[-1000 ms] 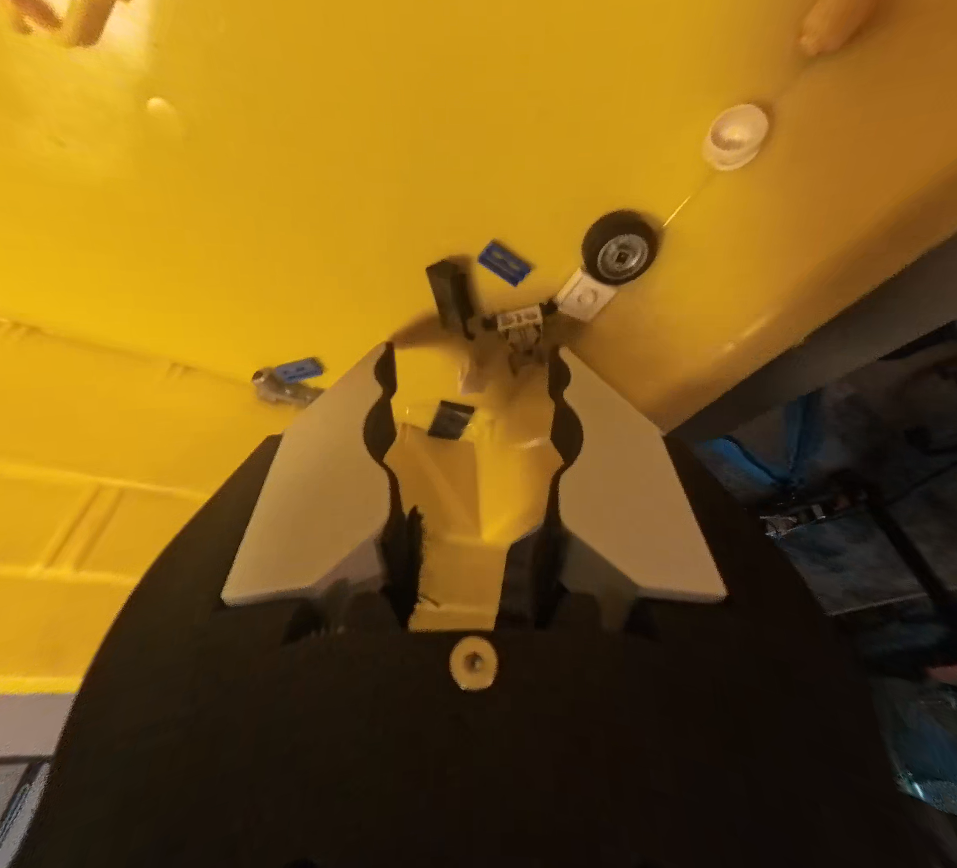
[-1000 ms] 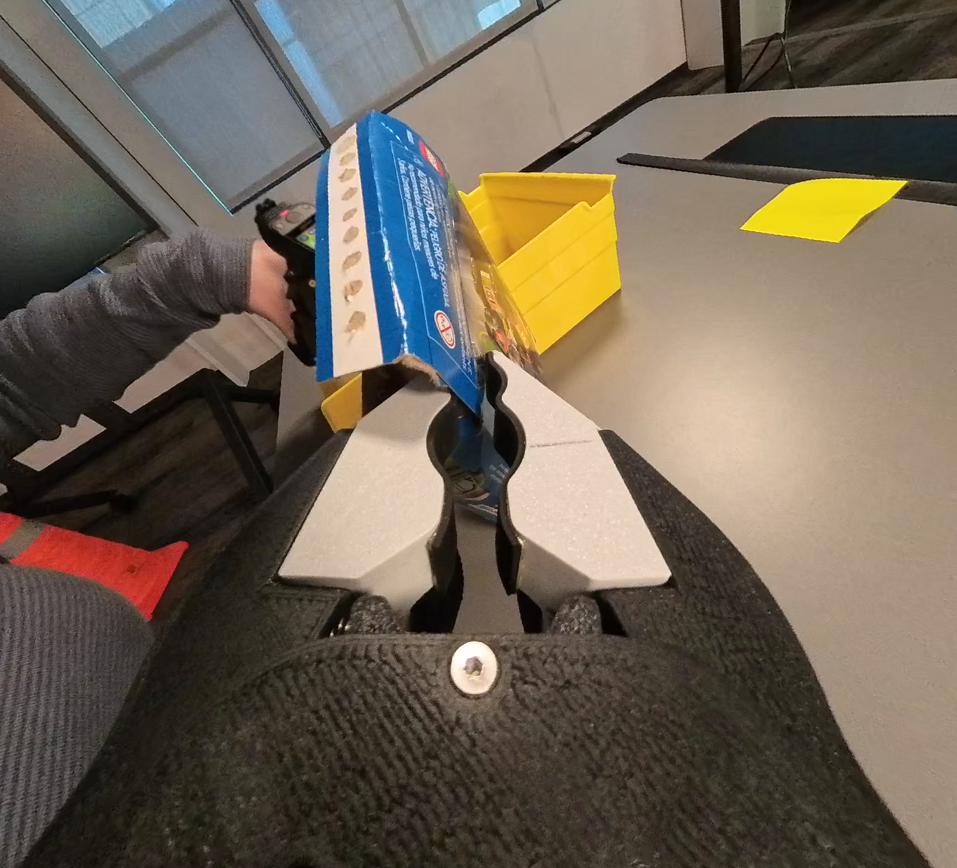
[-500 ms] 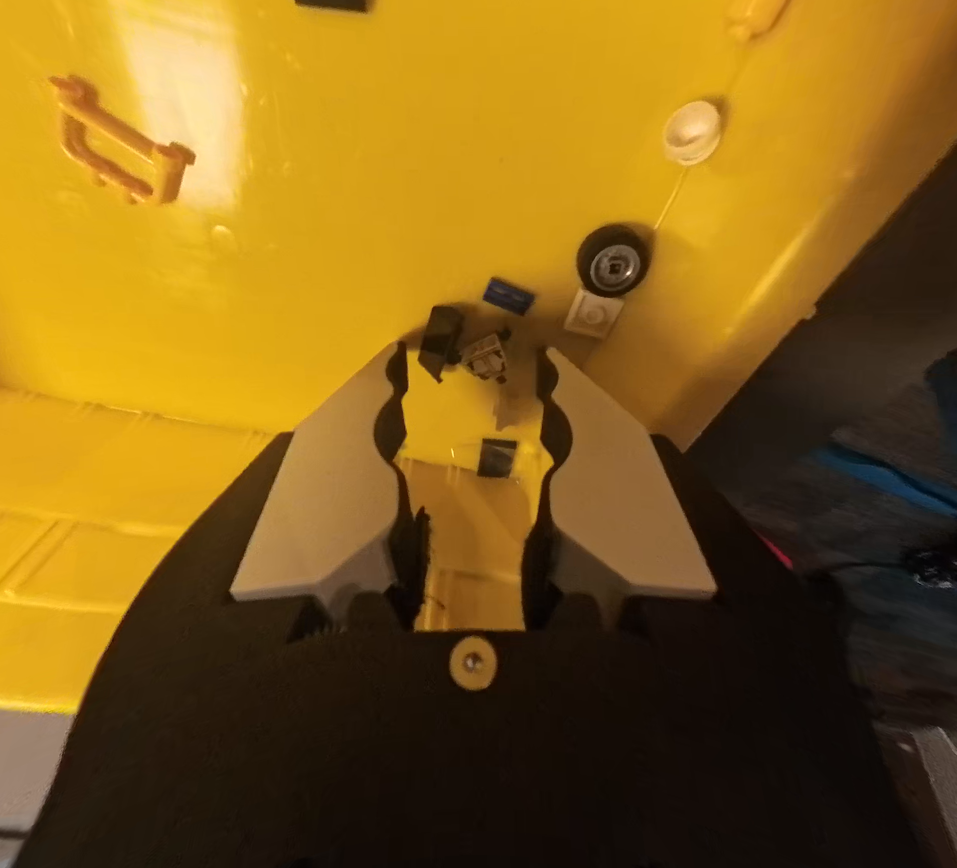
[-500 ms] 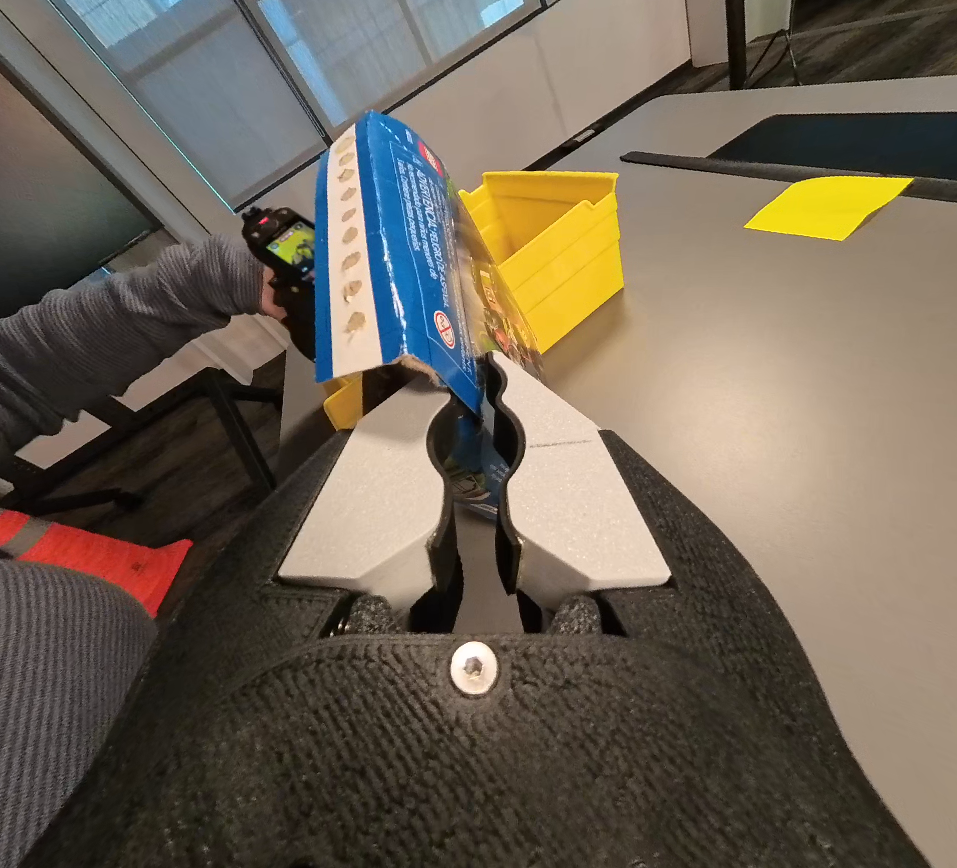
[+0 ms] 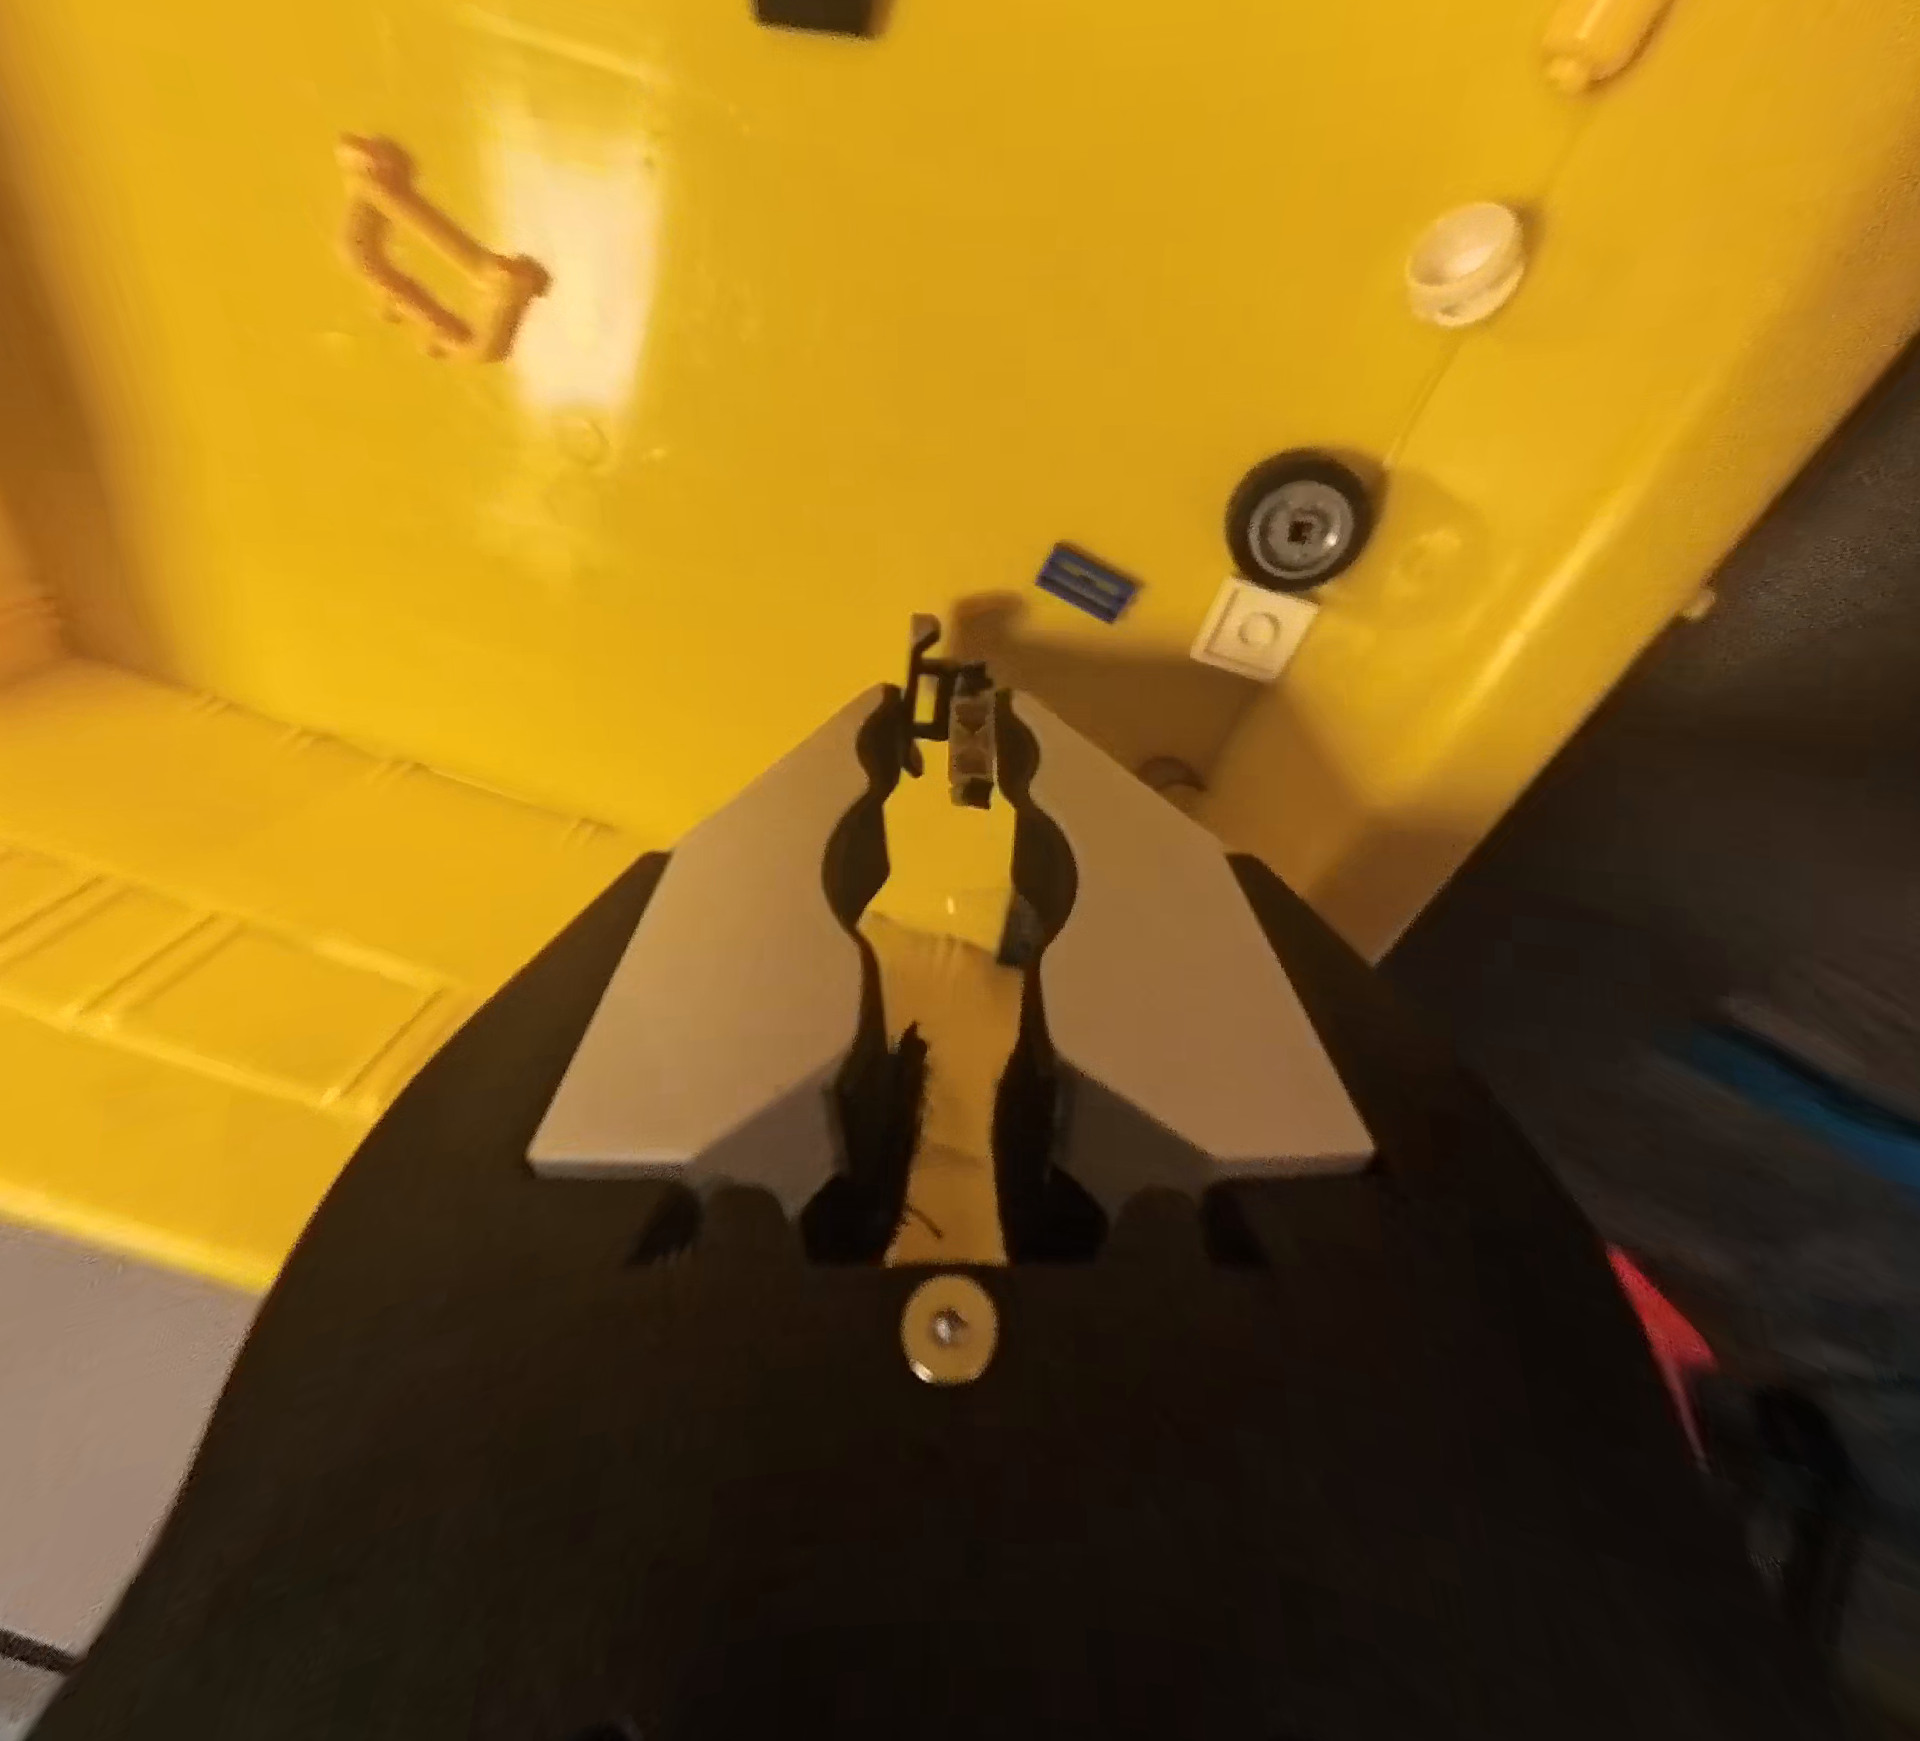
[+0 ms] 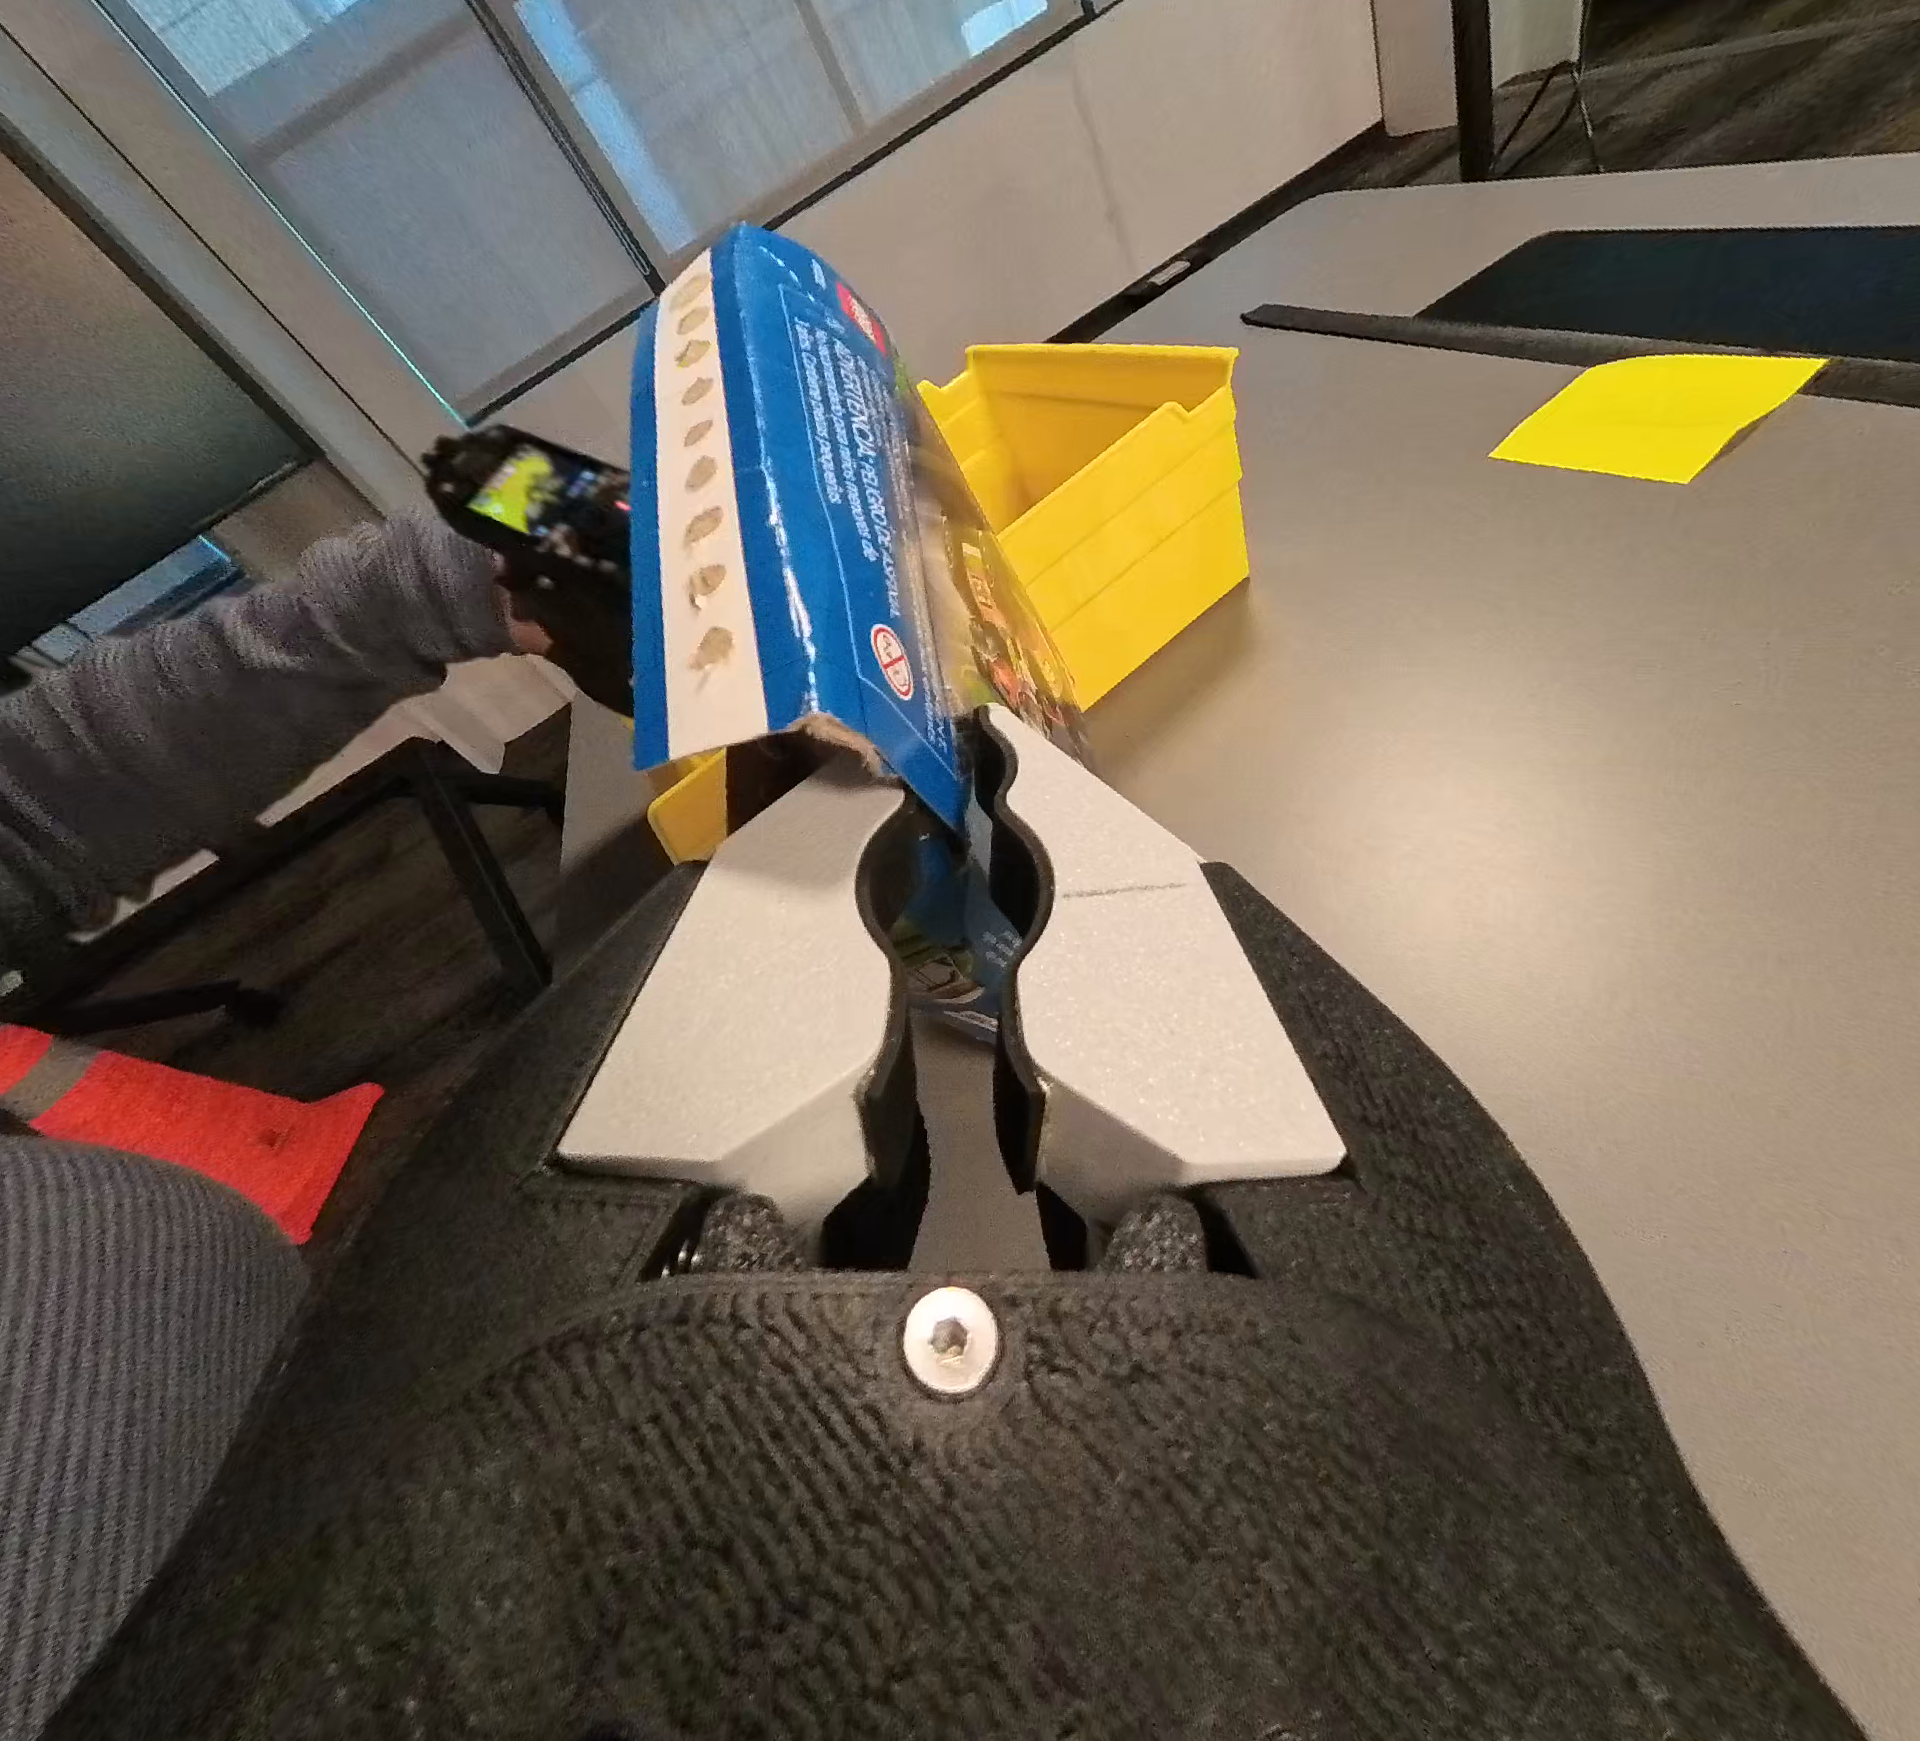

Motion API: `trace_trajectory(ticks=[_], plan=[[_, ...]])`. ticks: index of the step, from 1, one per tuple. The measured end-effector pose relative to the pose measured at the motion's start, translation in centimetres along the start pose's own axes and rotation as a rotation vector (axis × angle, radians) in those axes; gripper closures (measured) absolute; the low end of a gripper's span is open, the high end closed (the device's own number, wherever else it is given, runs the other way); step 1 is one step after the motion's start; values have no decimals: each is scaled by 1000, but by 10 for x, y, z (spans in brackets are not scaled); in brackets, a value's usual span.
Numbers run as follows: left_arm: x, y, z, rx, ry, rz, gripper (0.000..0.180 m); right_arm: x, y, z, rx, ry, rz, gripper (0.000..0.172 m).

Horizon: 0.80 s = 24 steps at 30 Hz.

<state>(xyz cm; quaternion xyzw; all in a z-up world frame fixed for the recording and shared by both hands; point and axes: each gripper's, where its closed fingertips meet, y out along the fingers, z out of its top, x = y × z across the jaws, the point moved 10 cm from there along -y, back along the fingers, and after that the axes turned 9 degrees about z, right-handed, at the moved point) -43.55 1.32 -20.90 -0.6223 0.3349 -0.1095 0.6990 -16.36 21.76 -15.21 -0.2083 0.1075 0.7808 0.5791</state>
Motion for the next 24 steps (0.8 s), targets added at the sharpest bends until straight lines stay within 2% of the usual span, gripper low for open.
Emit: trace_trajectory(ticks=[2, 5, 8, 10, 12, 17, 20, 24], plan=[[-4, -18, 5, 113, -68, 118, 164, 0, 0, 0, 1, -1, -1, 168], [-1, -70, 26, 402, -143, 319, 164, 0, 1, 0, 5, -4, -8, 168], [20, -123, 60, 705, -45, 458, 164, 0, 2, 0, 16, 6, -1, 168], [31, -146, 85, 825, 49, 578, 164, 1, 3, -1, 30, 17, 11, 168], [39, -158, 107, 912, 147, 622, 164, 2, 3, -2, 42, 40, 31, 167], [31, -151, 146, 869, 264, 549, 163, 2, 3, -2, 46, 42, 31, 167], [25, -146, 160, 839, 286, 504, 164, 2, 3, -2, 51, 49, 36, 168], [20, -138, 171, 769, 328, 518, 164, 3, 3, -2, 57, 59, 43, 167]])
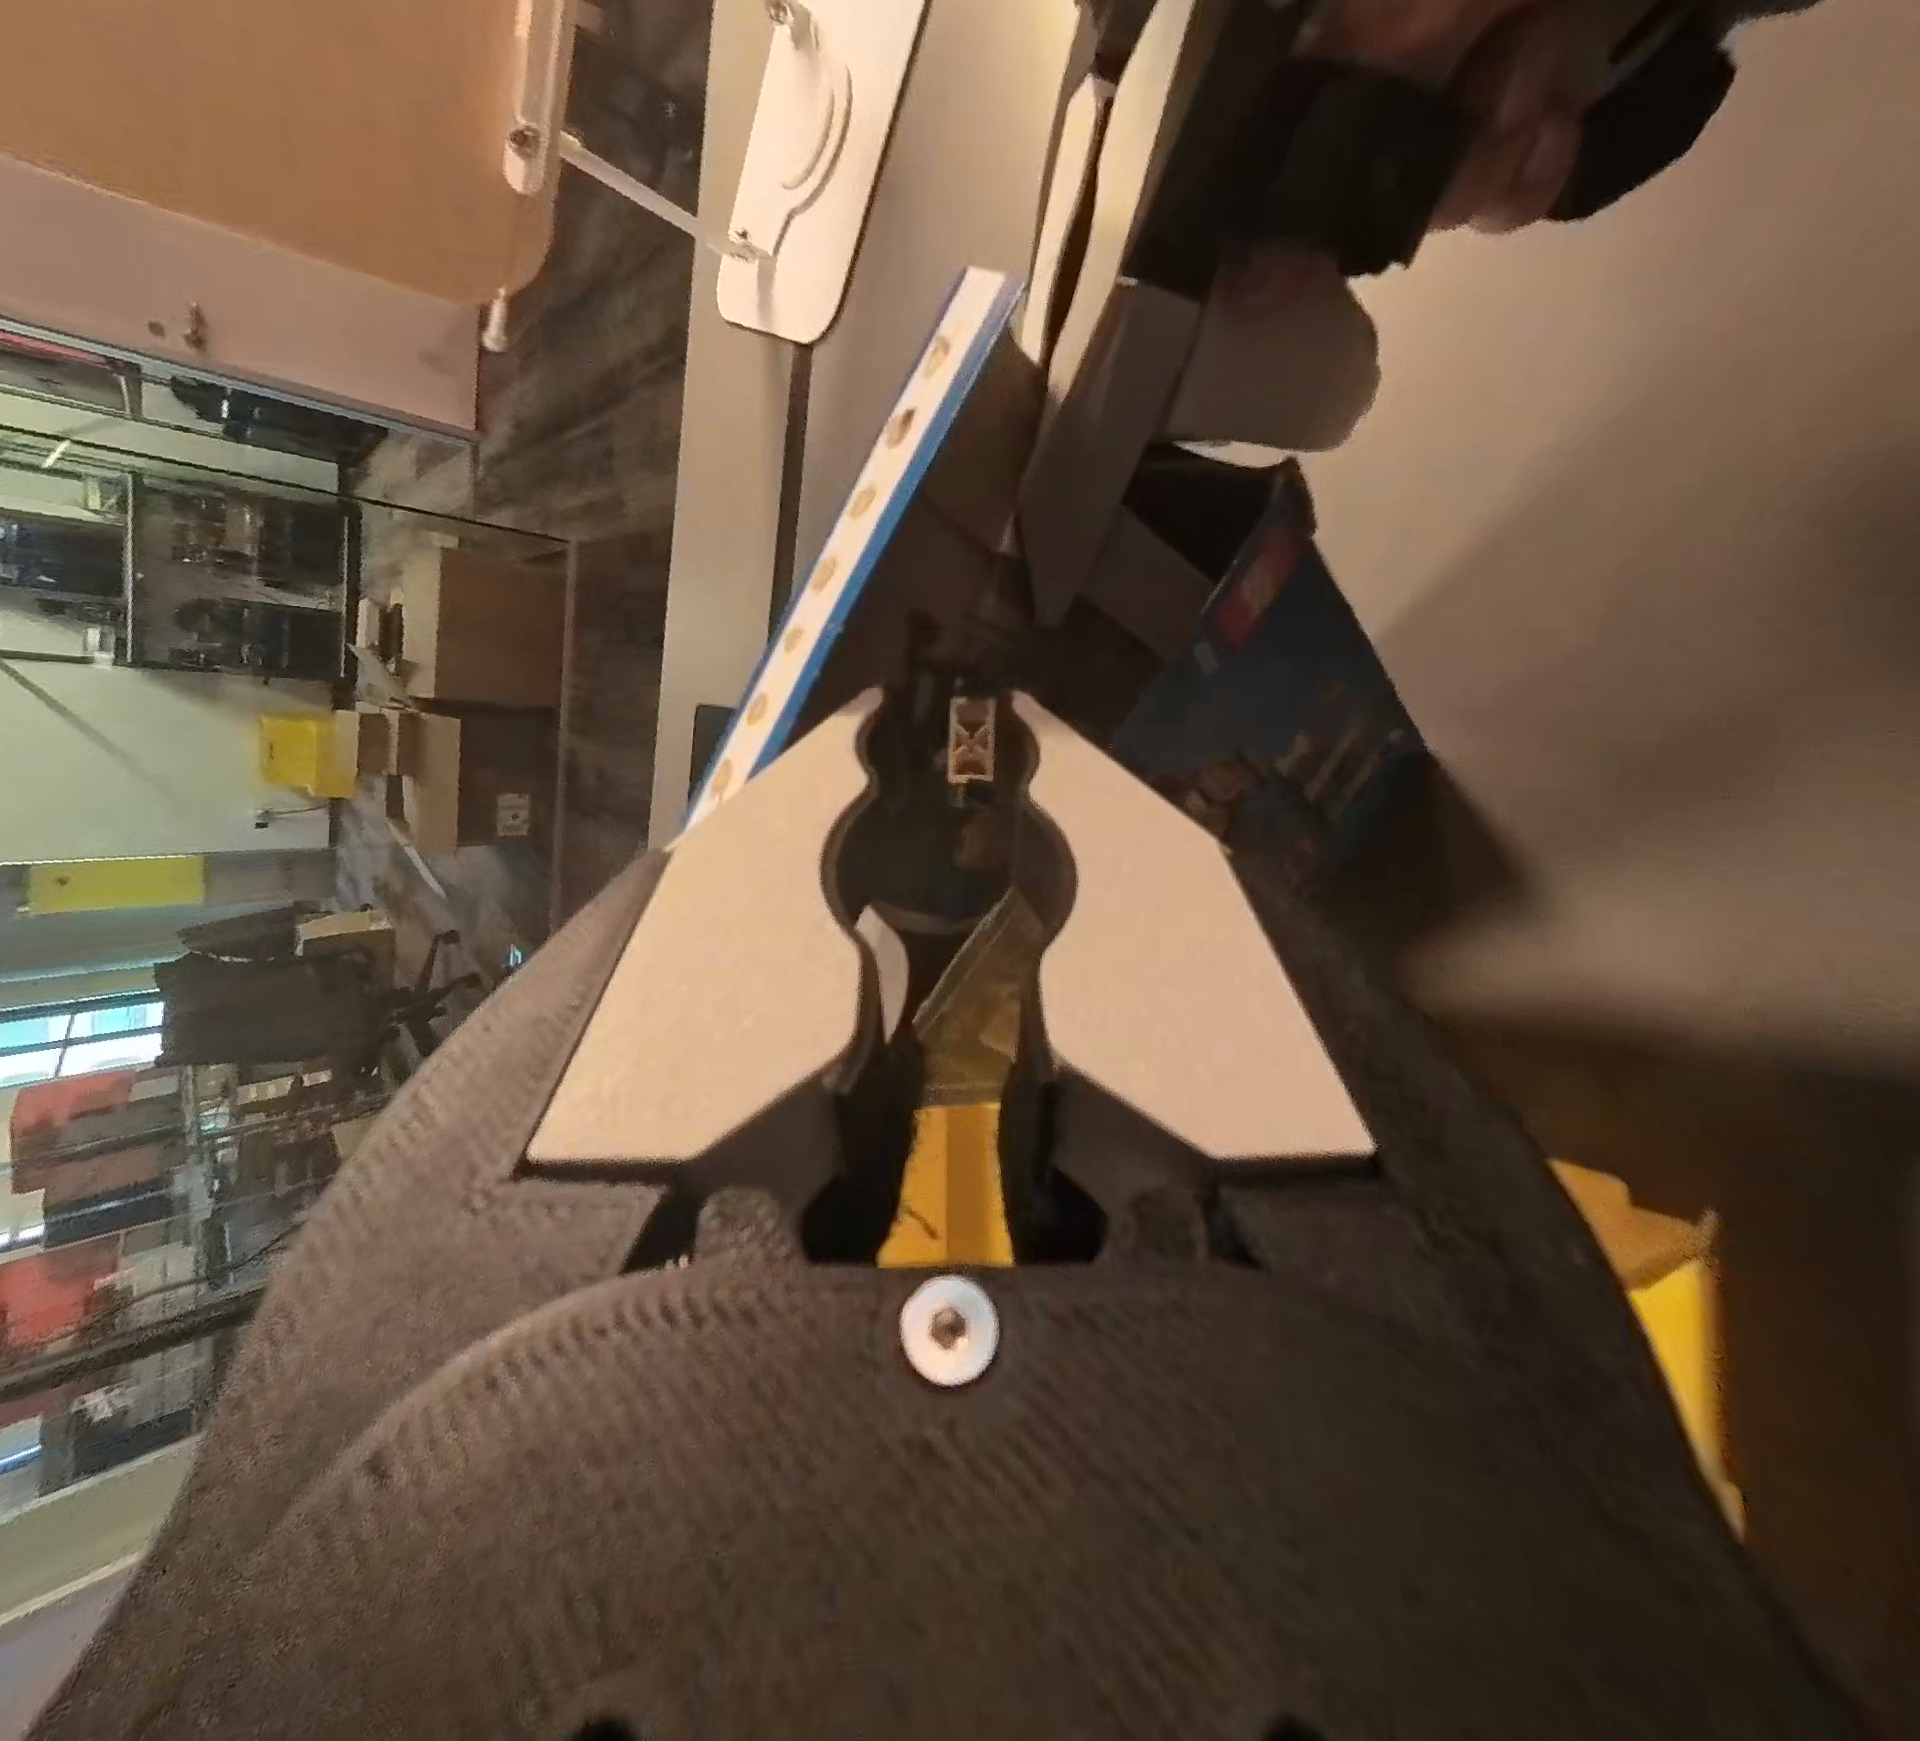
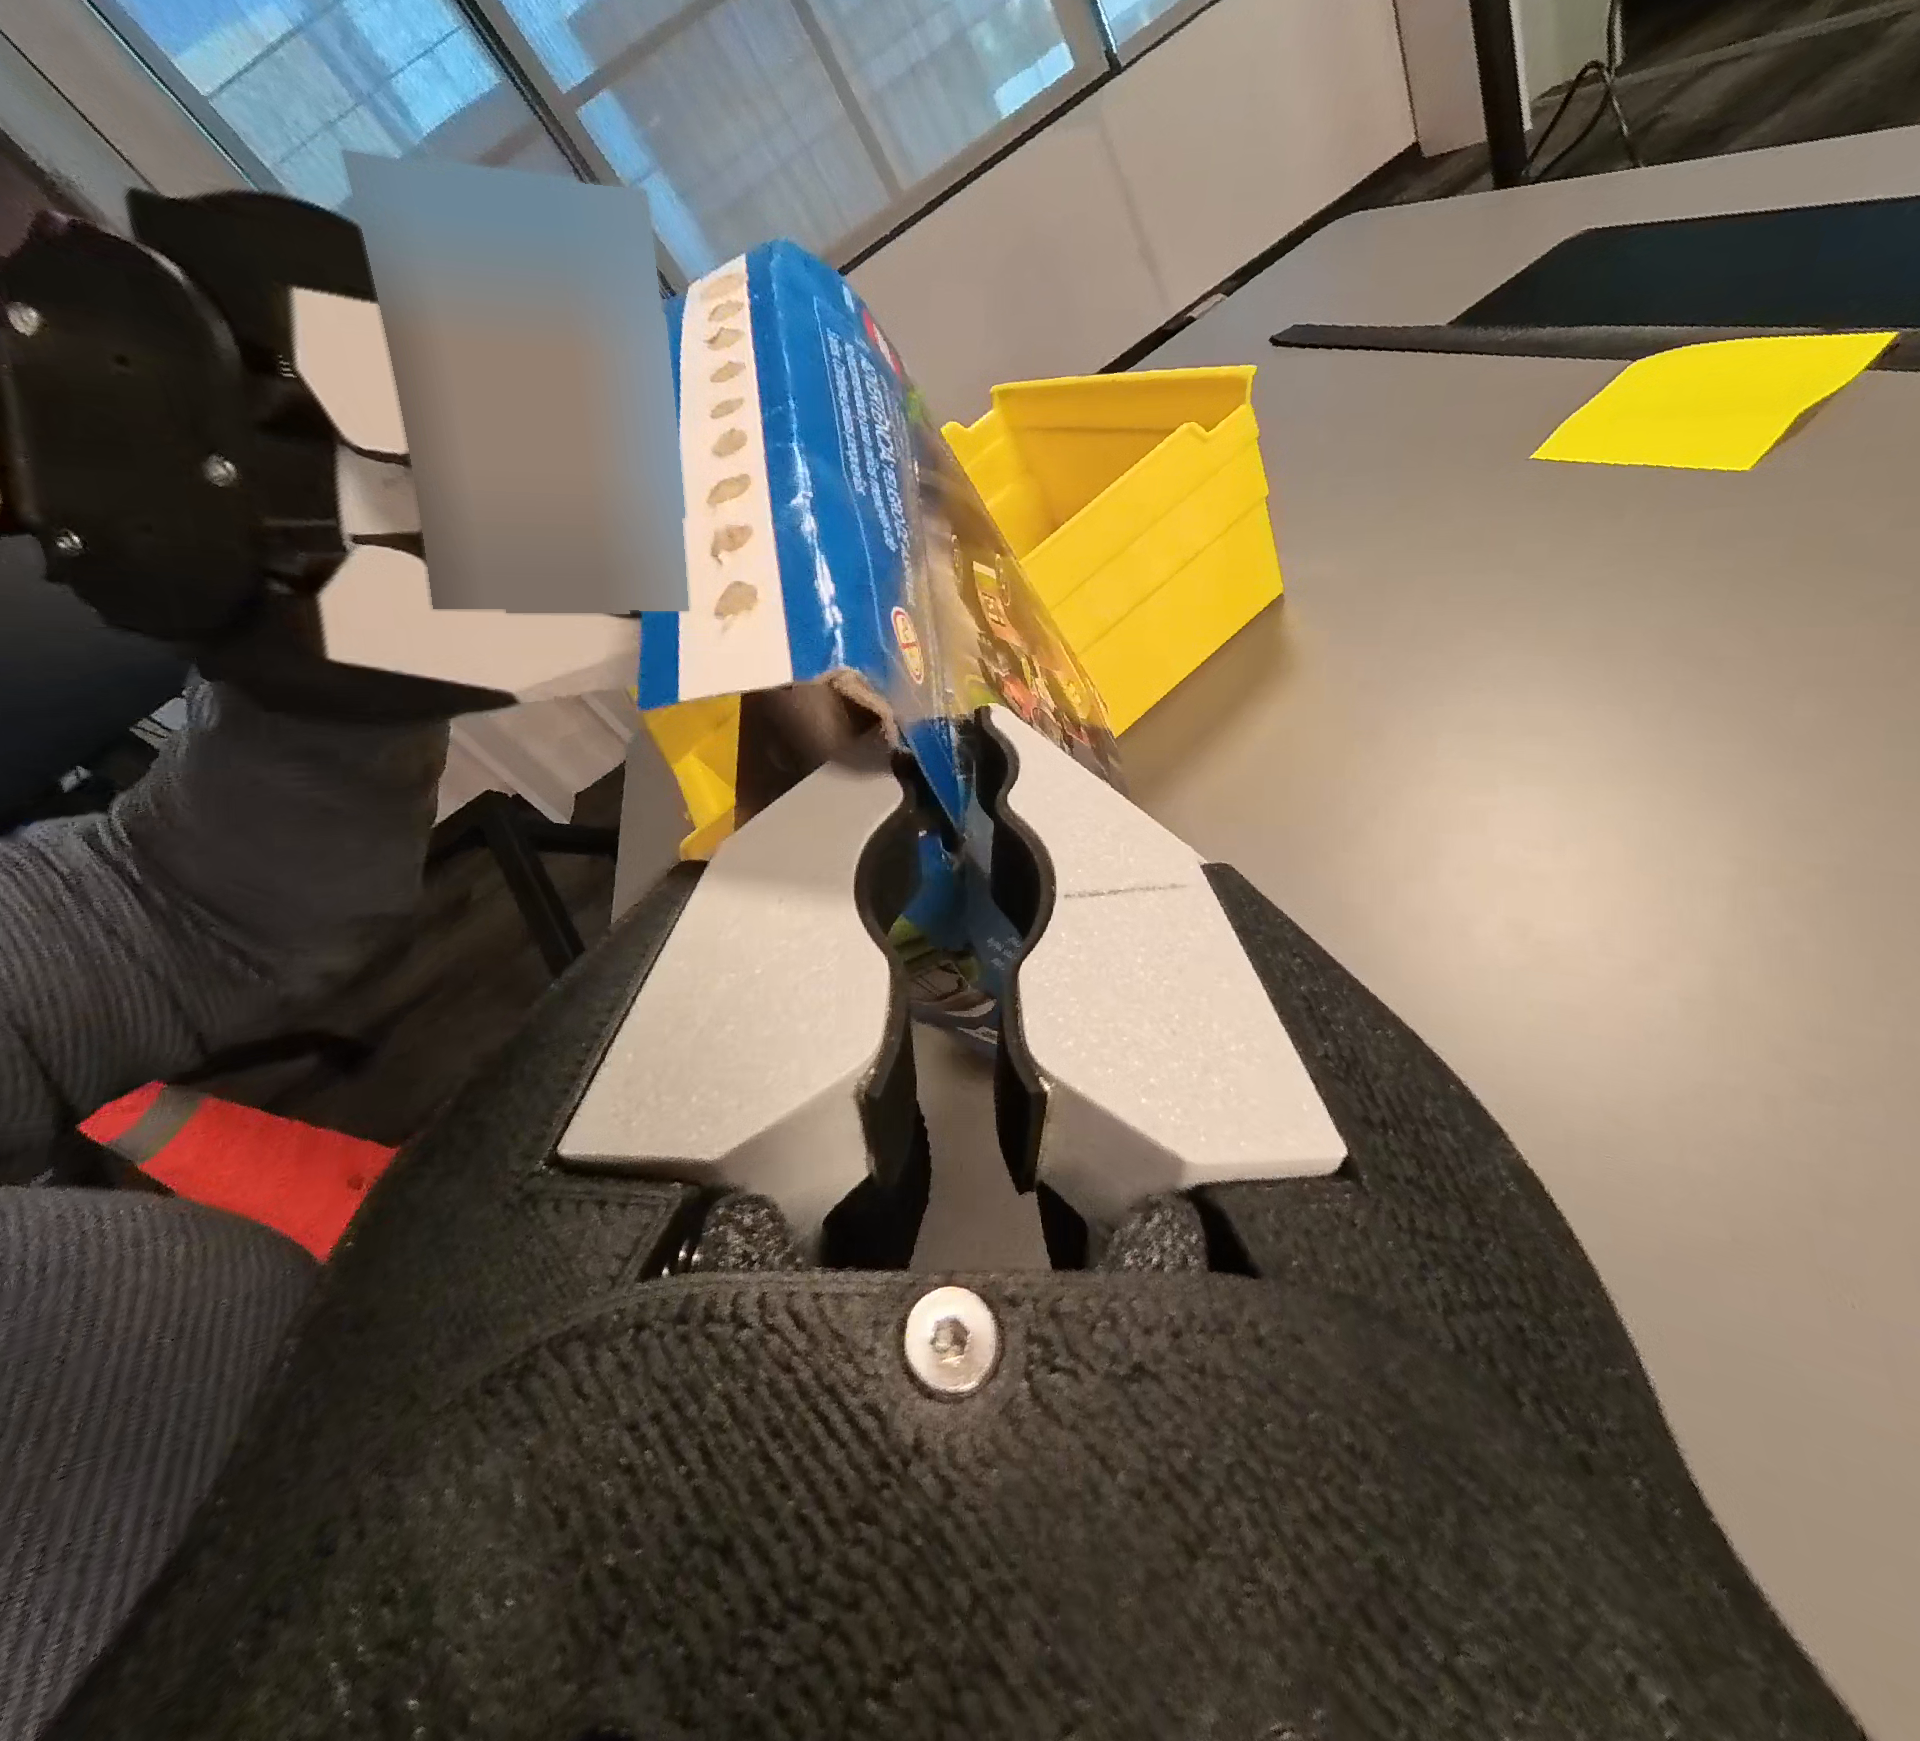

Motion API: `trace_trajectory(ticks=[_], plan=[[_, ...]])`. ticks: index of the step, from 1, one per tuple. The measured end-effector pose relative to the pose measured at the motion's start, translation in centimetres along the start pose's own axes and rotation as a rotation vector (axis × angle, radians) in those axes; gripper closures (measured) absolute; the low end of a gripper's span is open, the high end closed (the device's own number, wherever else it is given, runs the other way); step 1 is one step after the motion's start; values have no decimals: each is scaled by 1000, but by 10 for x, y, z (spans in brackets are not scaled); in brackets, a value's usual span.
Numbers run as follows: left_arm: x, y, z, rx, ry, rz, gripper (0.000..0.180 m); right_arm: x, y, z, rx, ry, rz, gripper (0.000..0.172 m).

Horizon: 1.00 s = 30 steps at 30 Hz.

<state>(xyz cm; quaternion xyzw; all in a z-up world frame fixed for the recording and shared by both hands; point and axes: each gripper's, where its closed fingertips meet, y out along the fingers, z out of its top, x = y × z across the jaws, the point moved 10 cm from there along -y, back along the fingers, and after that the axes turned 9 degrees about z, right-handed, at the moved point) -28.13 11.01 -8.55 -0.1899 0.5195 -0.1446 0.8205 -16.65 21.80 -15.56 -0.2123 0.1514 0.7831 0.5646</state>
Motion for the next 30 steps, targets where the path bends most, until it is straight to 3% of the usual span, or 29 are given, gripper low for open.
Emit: trace_trajectory(ticks=[6, 12, 16, 18, 21, 25, 27, 30], plan=[[-2, 7, -1, -22, -7, 12, 146, -1, 0, 0, -3, -3, 2, 167], [-3, -7, -2, -11, -72, -19, 139, -2, 0, 0, -3, -8, 0, 167], [-3, -37, -18, -29, -240, -72, 132, -3, 0, 0, -5, -19, -8, 167], [-2, -52, -37, -68, -449, -160, 113, -3, 1, 0, -6, -20, -7, 167], [6, -64, -86, -290, -707, -255, 102, -4, 1, 0, -9, -25, -8, 167], [32, -66, -151, -683, -775, -326, 121, -6, 2, 0, -19, -44, -15, 167], [45, -60, -167, -751, -811, -398, 133, -6, 3, 0, -21, -46, -16, 167], [56, -46, -182, -822, -993, -432, 146, -6, 2, 0, -19, -45, -17, 167]])
